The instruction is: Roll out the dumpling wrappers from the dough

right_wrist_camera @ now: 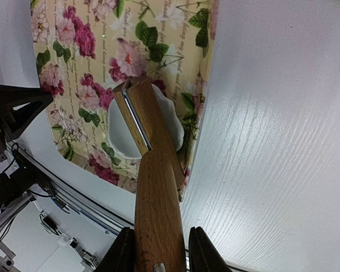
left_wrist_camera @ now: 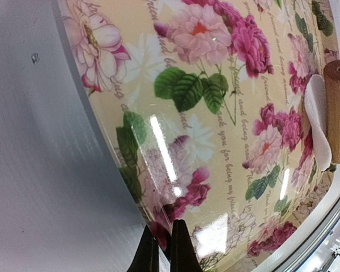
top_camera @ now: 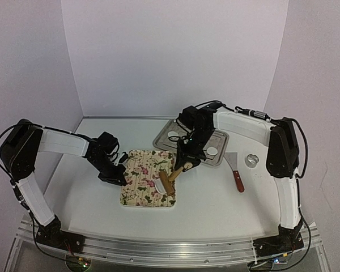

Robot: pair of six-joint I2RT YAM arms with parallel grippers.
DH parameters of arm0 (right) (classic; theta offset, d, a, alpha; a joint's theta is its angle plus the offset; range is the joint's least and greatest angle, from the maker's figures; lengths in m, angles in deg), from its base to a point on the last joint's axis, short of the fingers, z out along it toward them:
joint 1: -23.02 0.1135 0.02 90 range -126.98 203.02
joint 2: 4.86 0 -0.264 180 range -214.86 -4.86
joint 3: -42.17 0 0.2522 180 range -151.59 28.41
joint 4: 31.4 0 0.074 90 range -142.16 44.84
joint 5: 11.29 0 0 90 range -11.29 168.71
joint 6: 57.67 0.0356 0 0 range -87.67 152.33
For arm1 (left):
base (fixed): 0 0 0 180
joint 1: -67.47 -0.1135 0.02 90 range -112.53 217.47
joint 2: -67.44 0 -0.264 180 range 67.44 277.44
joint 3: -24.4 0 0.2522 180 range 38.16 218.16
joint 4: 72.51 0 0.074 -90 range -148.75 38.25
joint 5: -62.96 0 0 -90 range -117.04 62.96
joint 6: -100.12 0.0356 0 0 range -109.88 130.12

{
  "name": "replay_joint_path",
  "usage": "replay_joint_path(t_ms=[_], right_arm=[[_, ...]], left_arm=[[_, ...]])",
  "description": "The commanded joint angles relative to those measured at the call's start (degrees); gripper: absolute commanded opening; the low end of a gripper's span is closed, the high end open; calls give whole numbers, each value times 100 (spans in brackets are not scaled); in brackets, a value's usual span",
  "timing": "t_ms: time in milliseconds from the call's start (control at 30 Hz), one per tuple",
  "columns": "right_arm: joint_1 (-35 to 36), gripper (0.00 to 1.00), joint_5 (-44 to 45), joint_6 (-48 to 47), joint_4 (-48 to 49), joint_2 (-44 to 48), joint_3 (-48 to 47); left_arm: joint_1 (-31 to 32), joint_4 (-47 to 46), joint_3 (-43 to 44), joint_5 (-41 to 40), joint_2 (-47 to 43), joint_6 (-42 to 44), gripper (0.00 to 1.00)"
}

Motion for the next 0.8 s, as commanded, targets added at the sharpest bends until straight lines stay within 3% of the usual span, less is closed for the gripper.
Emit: replay_joint_path(t_ms=[0, 167, 500, 567, 767], right_arm=[[276, 0, 1138, -27, -660, 743, 256], [653, 0, 1116, -165, -537, 1236, 568], [1009, 0, 1386, -381, -986, 1956, 1249], [1156, 0, 1219, -514, -989, 1920, 1161], [1582, 0, 933, -760, -1271, 1492, 305]], left_arm=[[-49, 572, 44, -234, -320, 297, 0], [503, 592, 27, -158, -285, 476, 0], [606, 747, 693, -214, 356, 901, 1], [609, 738, 863, -255, 481, 937, 6], [607, 874, 1126, -571, 439, 77, 37]])
